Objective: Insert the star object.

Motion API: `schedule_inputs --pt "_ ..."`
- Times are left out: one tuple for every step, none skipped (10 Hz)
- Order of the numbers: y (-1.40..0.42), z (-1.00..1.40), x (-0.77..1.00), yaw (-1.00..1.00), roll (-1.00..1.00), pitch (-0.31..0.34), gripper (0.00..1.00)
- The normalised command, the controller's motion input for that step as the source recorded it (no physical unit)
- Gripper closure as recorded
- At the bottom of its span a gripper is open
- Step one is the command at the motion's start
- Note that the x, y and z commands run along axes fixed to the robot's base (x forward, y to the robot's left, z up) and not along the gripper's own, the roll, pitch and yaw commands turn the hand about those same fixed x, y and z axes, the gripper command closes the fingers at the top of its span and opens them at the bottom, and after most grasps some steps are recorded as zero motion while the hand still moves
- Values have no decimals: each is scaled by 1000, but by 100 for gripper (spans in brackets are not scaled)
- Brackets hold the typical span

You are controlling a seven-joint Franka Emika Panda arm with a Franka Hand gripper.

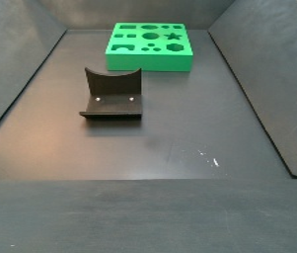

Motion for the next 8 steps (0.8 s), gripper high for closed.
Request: schedule_inputs --pt "-126 -514 -483 143 0 -179 100" --pt "-140 -931 -723 166 66 -131 100" --pt "-120 -1000 -766 194 39 -67 100" --pt "-140 -1000 -720 206 59 -93 100" --pt "-180 -894 -174 143 101 -30 100" --pt "-206 -846 0 83 59 0 100" --pt "-240 -697 0 37 0 0 100" --pt "-206 -437 0 0 10 0 100"
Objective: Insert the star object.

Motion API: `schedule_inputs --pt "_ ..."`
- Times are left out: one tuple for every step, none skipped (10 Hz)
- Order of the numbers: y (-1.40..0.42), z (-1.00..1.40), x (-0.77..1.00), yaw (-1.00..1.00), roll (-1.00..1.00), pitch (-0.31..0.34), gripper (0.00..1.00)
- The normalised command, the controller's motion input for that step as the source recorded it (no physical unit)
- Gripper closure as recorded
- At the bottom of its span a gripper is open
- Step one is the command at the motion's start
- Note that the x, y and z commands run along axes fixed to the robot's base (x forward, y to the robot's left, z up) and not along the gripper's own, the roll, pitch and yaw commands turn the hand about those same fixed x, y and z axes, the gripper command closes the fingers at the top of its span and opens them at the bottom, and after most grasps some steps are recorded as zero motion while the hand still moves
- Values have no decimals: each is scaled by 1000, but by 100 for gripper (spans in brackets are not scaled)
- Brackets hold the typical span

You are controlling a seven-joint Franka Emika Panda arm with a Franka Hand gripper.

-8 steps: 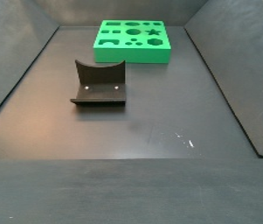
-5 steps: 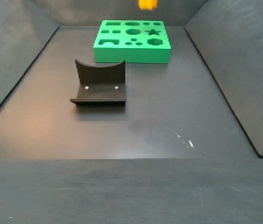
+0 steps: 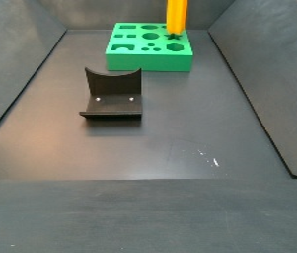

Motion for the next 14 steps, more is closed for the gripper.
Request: schedule_inputs --pt "-91 -311 11 -89 71 23 100" --pt "0 -257 0 -66 159 46 100" --pt "0 -229 -57 0 133 13 100" --pt "0 -271 0 291 207 7 100" --pt "63 -280 54 506 253 4 100" --pt "89 -257 0 491 271 0 100" --pt "60 -263 0 483 244 0 100" --pt "66 -263 0 457 311 0 100" --pt "20 -260 -40 297 291 0 100" --pt "0 -360 -20 206 279 -17 100" --pt "-71 -411 0 60 71 -76 100" --pt "-146 -486 0 0 0 -97 100" --pt "-109 -554 80 0 0 -60 100" --pt "-71 -606 0 -49 0 -80 100"
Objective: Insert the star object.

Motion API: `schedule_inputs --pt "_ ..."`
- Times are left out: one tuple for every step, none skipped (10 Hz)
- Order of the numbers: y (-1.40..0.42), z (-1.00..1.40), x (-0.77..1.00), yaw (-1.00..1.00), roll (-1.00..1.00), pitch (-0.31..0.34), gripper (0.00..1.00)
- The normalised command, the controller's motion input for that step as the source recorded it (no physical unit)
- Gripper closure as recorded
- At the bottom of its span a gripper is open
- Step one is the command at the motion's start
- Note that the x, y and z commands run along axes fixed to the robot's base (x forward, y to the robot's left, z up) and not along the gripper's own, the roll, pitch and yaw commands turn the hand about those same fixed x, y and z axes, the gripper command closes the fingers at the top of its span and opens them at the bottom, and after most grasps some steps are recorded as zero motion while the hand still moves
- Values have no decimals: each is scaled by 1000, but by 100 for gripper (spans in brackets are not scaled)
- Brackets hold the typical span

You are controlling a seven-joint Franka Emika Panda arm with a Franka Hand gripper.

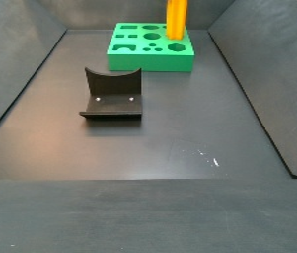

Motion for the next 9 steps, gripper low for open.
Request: schedule_inputs --pt "-37 -634 0 -31 0 -107 100" --pt "-46 -654 -109 0 0 -169 100" --pt "-43 -637 -43 0 0 -140 100" --pt "-20 -686 0 0 0 -59 100" --pt "0 -860 -6 89 114 -164 100" --pt "123 -723 -117 414 179 -194 100" --pt "269 -497 -217 389 241 -106 100" --pt "0 0 -160 -23 0 -74 100" --pt "0 0 0 0 0 0 100"
